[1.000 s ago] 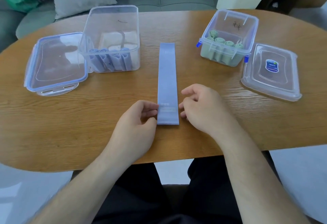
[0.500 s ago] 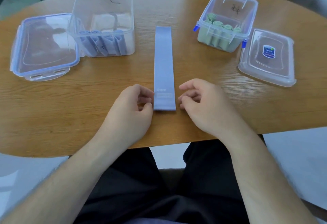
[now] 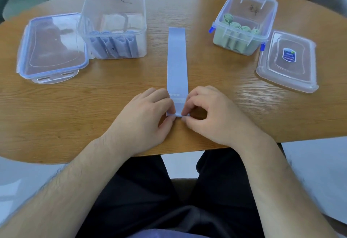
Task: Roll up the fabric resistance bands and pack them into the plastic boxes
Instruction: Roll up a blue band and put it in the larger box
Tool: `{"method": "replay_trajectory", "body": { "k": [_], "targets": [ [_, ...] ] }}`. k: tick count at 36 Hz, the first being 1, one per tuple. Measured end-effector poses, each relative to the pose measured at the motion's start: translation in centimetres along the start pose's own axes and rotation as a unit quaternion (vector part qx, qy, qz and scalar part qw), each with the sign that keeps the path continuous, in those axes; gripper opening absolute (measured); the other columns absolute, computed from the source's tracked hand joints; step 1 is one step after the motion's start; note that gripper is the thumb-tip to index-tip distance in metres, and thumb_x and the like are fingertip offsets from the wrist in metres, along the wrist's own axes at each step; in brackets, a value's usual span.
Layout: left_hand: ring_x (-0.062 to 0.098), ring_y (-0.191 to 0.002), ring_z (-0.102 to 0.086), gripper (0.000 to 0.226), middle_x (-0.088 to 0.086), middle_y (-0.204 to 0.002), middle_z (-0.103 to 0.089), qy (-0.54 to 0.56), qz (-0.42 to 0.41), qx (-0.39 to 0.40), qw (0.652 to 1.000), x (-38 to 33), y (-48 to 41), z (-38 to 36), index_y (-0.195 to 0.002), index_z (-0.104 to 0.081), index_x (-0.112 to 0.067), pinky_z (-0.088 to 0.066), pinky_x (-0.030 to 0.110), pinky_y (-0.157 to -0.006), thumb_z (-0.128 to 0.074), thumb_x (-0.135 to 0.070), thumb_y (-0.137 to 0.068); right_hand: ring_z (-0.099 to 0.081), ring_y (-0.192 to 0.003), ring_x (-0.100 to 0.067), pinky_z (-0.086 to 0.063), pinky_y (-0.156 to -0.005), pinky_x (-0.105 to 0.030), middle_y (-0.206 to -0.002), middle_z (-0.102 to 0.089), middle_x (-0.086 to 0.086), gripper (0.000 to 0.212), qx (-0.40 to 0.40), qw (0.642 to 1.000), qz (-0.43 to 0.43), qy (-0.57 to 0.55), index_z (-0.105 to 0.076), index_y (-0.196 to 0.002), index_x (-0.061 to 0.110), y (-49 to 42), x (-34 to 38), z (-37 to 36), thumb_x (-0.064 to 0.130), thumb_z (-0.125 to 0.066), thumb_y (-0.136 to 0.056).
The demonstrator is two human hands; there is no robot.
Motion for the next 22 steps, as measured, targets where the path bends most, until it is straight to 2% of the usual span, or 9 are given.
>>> {"method": "replay_trajectory", "body": {
  "k": [7, 13, 16, 19, 22],
  "targets": [
    [0.021, -0.084, -0.053, 0.012, -0.005, -0.087, -0.053, 0.008, -0.011, -0.013, 1.000, 0.19, -0.05, 0.07, -0.088, -0.066, -0.016, -0.050, 0.044, -0.075, -0.058, -0.023, -0.094, -0.051, -0.098, -0.008, -0.044, -0.095, -0.042, -0.096, -0.062, 0.014, 0.003, -0.004, 1.000, 0.013, -0.006, -0.070, -0.084, 0.027, -0.32, -0.09, -0.11, 0.024, -0.070, -0.086],
    [0.022, -0.084, -0.053, 0.006, -0.002, -0.087, -0.053, 0.023, -0.008, -0.045, 0.999, 0.19, -0.06, -0.15, -0.096, -0.067, -0.011, -0.046, 0.033, -0.082, -0.062, -0.009, -0.096, -0.054, -0.097, -0.009, -0.046, -0.092, -0.042, -0.092, -0.063, 0.015, 0.007, -0.022, 0.999, 0.020, -0.016, -0.067, -0.089, 0.026, -0.50, -0.18, 0.00, 0.020, -0.064, -0.089],
    [0.024, -0.086, -0.053, 0.007, 0.003, -0.091, -0.053, 0.021, -0.004, -0.058, 0.998, 0.28, -0.02, -0.53, -0.096, -0.067, -0.009, -0.044, 0.031, -0.084, -0.060, -0.009, -0.095, -0.054, -0.096, -0.010, -0.047, -0.090, -0.042, -0.091, -0.063, 0.015, 0.007, -0.030, 0.999, 0.026, -0.010, -0.068, -0.090, 0.025, -0.58, -0.28, -0.13, 0.019, -0.064, -0.089],
    [0.023, -0.089, -0.052, 0.012, 0.005, -0.097, -0.052, 0.022, 0.003, -0.072, 0.997, 0.36, 0.03, -0.56, -0.096, -0.068, -0.008, -0.044, 0.032, -0.085, -0.058, -0.014, -0.096, -0.052, -0.097, -0.011, -0.046, -0.091, -0.036, -0.093, -0.062, 0.011, 0.009, -0.043, 0.999, 0.029, -0.010, -0.068, -0.092, 0.023, -0.59, -0.36, -0.24, 0.015, -0.065, -0.090],
    [0.025, -0.085, -0.052, 0.009, 0.006, -0.093, -0.057, 0.009, -0.019, -0.074, 0.997, 0.14, -0.18, -0.58, -0.095, -0.069, -0.007, -0.046, 0.035, -0.084, -0.061, -0.007, -0.096, -0.050, -0.098, -0.013, -0.040, -0.088, -0.021, -0.094, -0.059, 0.006, 0.009, -0.060, 0.998, 0.032, -0.001, -0.068, -0.092, 0.018, -0.65, -0.20, -0.27, 0.009, -0.067, -0.089]
  ]
}}
Point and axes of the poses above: each hand's wrist, its own y-axis away from the middle knuckle, its own z-axis out of the back of the hand, x = y × z, the point moved 6 cm from there along -y, towards the middle knuckle
